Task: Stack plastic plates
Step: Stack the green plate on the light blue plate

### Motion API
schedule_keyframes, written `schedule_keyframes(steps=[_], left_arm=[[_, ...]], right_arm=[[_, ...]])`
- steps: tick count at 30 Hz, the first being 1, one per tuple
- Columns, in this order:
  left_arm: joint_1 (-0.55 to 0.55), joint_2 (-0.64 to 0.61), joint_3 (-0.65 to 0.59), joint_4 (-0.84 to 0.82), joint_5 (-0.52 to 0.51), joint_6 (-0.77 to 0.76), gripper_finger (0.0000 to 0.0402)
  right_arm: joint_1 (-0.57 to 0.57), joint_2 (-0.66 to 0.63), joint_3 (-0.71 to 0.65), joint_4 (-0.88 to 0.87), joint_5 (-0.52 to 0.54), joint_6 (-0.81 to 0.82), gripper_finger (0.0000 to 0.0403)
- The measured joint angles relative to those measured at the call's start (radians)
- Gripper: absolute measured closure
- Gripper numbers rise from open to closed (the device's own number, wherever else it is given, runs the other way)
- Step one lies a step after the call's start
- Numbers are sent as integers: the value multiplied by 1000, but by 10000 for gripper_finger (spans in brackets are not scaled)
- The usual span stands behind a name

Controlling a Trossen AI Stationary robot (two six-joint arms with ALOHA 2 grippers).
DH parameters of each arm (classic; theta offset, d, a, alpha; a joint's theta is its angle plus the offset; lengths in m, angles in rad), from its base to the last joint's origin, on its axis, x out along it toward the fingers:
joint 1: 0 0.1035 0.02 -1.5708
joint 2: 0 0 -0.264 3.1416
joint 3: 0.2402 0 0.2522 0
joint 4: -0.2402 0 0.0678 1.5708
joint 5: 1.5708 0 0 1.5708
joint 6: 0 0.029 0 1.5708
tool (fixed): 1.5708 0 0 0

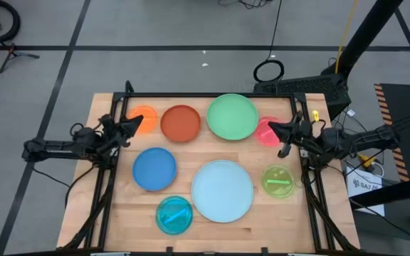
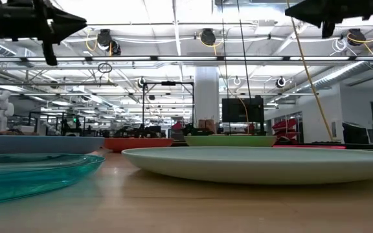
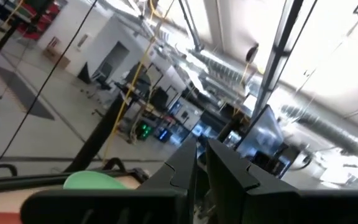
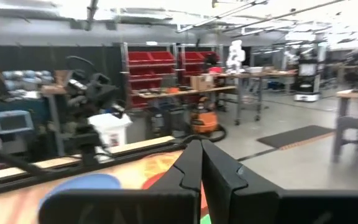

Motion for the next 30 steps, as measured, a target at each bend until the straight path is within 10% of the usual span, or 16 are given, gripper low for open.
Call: schedule_keyframes(steps=[30], left_arm=[[81, 1248, 941, -616, 45, 561, 360]], right_arm=[[-93, 15, 78, -169, 0, -94, 403]])
